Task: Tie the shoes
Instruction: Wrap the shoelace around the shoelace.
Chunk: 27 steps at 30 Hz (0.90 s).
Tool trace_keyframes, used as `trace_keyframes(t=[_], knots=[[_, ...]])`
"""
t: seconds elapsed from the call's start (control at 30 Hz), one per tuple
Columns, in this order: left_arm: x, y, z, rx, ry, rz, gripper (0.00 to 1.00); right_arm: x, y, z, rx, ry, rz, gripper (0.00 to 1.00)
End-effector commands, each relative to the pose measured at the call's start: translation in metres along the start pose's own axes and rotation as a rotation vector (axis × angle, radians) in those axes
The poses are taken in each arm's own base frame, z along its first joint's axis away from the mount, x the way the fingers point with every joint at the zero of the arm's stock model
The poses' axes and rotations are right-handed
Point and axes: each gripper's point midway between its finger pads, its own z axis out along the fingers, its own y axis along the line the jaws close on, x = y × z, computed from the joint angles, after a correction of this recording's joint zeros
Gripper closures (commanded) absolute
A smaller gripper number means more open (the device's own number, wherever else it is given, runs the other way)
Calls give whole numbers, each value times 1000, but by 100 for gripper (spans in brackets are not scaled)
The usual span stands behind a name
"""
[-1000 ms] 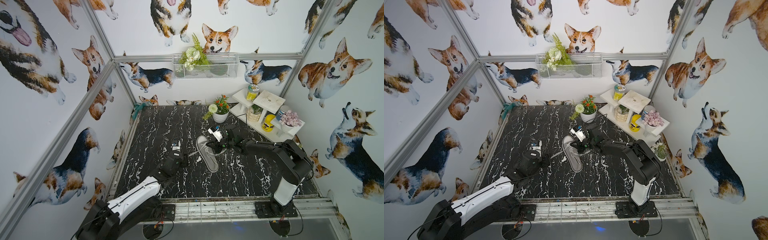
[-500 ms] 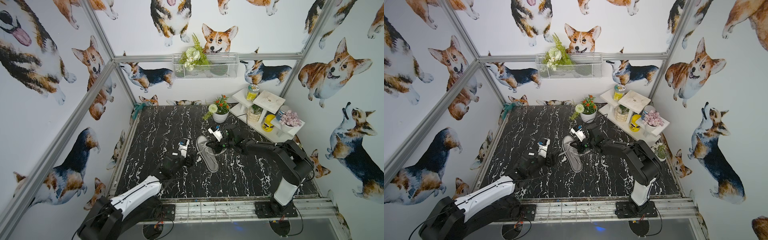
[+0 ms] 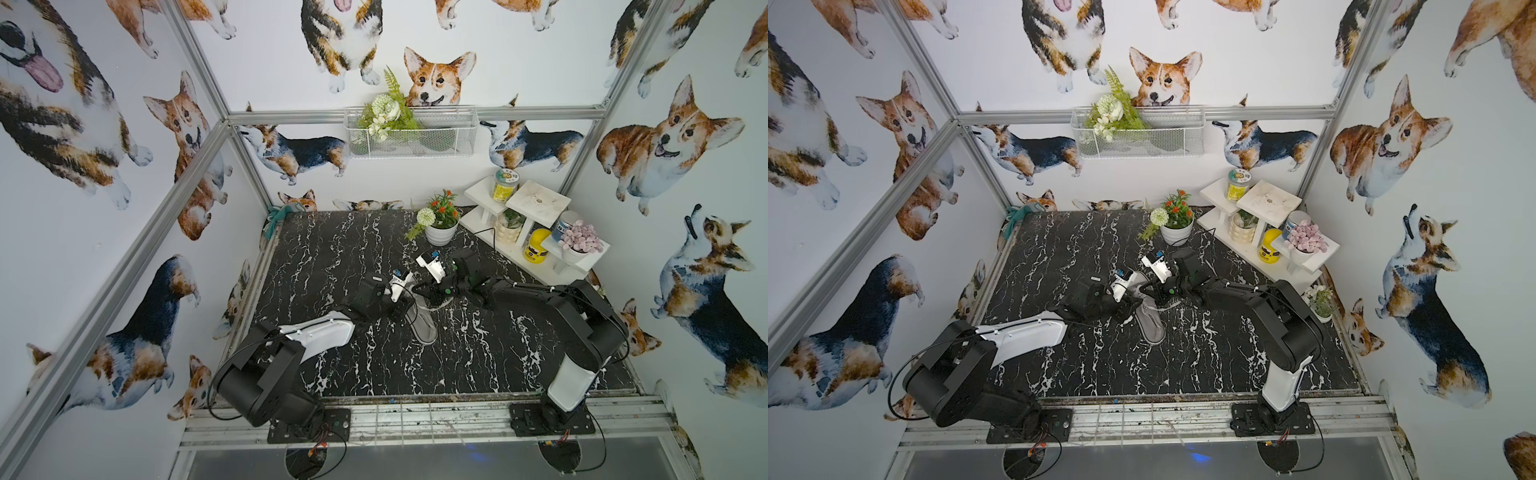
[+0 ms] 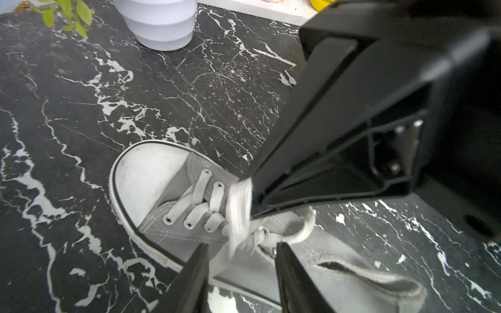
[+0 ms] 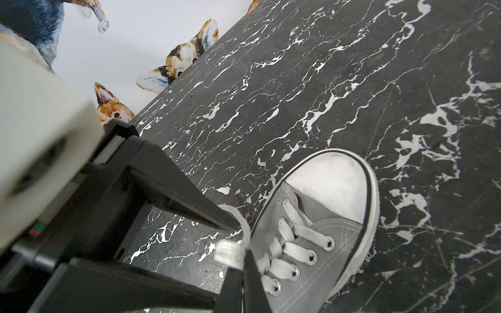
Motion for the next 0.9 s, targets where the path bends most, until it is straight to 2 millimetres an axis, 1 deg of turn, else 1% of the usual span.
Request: trace_keyframes(t=[0.0,0.07,0.2,0.27,0.4,0.5,0.73,0.87], knots=[[-9,-4,4,35,-29,29,66,-2,3,0,-18,-4,5,100],[-8,-4,5,36,-23,27,70,-1,2,1,-17,-3,4,100],[-5,2,5,17,-13,25,72,-1,2,1,-16,1,5,100],[-6,1,4,20,-16,23,71,-1,2,1,-16,1,5,100],[-9,1,0,22,-24,21,66,0,1,1,-13,5,6,100],[-9,2,-2,21,-28,19,67,0,1,1,-9,5,4,100],[-4,5,4,23,-12,7,84,0,2,0,-10,4,5,100],[-3,6,2,27,-17,-4,94,1,2,-1,-9,6,4,100]])
